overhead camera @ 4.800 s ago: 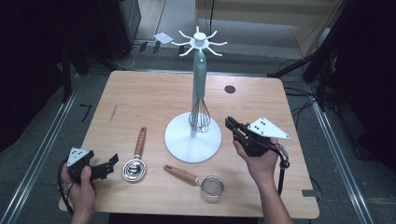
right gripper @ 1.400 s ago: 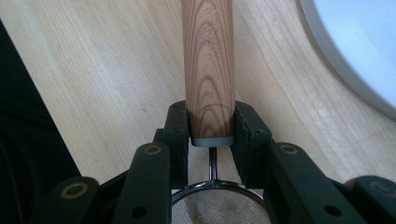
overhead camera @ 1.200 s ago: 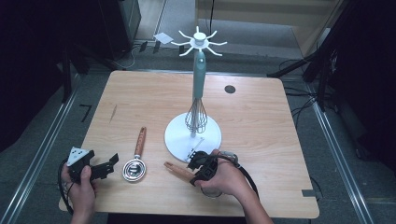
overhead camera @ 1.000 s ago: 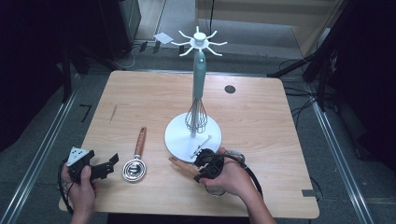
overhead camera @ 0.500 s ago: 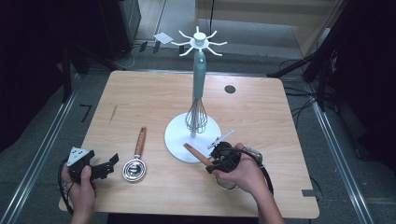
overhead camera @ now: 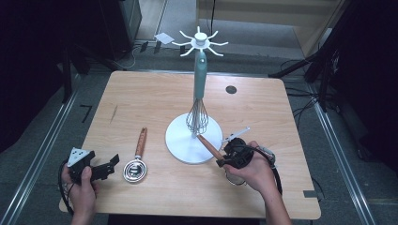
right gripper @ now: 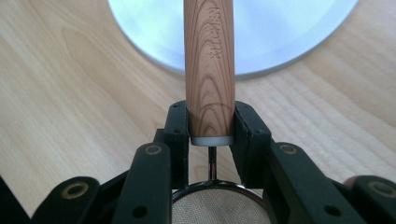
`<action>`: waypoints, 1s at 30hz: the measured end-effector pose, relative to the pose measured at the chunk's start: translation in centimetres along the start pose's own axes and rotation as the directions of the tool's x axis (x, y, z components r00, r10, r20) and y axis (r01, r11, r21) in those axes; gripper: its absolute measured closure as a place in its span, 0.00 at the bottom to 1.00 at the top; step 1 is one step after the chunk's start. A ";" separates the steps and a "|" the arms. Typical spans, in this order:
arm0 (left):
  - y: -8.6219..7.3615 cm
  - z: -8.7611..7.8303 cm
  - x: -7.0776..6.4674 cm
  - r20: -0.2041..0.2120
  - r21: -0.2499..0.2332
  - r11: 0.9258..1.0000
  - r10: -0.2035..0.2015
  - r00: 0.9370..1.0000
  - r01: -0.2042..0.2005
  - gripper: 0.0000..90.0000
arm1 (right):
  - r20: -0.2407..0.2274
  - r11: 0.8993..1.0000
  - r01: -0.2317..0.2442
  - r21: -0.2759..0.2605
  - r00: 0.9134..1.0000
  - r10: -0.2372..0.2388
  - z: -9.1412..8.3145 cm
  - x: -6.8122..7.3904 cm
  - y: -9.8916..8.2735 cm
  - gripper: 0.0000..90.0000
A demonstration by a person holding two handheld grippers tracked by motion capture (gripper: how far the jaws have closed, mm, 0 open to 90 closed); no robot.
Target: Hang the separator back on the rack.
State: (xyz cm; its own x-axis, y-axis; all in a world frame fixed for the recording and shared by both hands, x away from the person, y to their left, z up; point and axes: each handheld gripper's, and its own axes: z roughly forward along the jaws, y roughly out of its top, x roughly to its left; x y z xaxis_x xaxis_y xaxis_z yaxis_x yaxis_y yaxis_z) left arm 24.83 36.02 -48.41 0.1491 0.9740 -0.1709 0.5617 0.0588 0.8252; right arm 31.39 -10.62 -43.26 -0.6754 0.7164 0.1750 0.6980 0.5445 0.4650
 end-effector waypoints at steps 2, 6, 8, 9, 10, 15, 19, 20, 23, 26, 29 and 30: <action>0.0 0.0 0.0 -0.001 0.001 1.000 0.001 1.000 -0.001 0.00 | 0.007 1.000 -0.006 -0.014 1.000 0.006 -0.2 -0.1 0.0 0.79; 0.0 0.0 0.0 -0.001 0.002 1.000 0.000 1.000 0.000 0.00 | 0.021 0.999 -0.014 -0.041 1.000 0.015 -0.5 -0.4 0.0 0.79; 0.0 0.0 0.0 -0.001 0.002 1.000 0.000 1.000 0.000 0.00 | 0.029 0.998 -0.021 -0.056 0.999 0.023 -0.7 -0.7 0.0 0.79; 0.0 0.0 0.0 -0.001 0.002 1.000 0.000 1.000 0.000 0.00 | 0.036 0.997 -0.034 -0.064 0.999 0.036 -0.9 -0.7 0.0 0.79; 0.0 0.0 0.0 -0.001 0.002 1.000 0.001 1.000 -0.001 0.00 | 0.038 0.996 -0.032 -0.078 0.999 0.035 -1.0 -0.8 0.0 0.79; 0.0 0.0 -0.1 -0.001 0.002 1.000 0.001 1.000 -0.001 0.00 | 0.062 0.990 -0.048 -0.129 0.997 0.056 -1.8 -1.3 -0.1 0.79; 0.0 0.0 -0.1 -0.001 0.005 1.000 0.005 1.000 -0.005 0.00 | 0.071 0.982 -0.068 -0.176 0.994 0.081 -2.6 -1.6 -0.2 0.79; 0.0 0.0 -0.1 -0.001 0.005 1.000 0.006 1.000 -0.006 0.00 | 0.072 0.980 -0.068 -0.186 0.994 0.082 -2.8 -1.7 -0.3 0.79; 0.0 0.0 -0.1 -0.001 0.005 1.000 0.008 1.000 -0.008 0.00 | 0.086 0.972 -0.077 -0.221 0.991 0.098 -3.4 -1.8 -0.4 0.79; 0.0 0.0 -0.1 0.000 0.005 1.000 0.010 1.000 -0.010 0.00 | 0.090 0.961 -0.082 -0.265 0.990 0.109 -4.1 -1.8 -0.3 0.79; 0.0 0.0 -0.1 0.000 0.005 1.000 0.008 1.000 -0.008 0.00 | 0.088 0.949 -0.085 -0.305 0.989 0.117 -4.7 -1.8 -0.3 0.79; 0.0 0.0 -0.1 0.000 0.005 1.000 0.009 1.000 -0.009 0.00 | 0.086 0.943 -0.085 -0.322 0.989 0.118 -4.9 -1.8 -0.3 0.79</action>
State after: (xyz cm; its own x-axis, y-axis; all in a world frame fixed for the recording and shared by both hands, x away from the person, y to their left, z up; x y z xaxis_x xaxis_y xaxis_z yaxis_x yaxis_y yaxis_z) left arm 24.84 35.90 -48.39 0.1541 0.9744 -0.1637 0.5645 0.0492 0.8239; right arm 31.25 -14.17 -39.48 -0.5652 0.8105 0.1536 0.6390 0.3123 0.7030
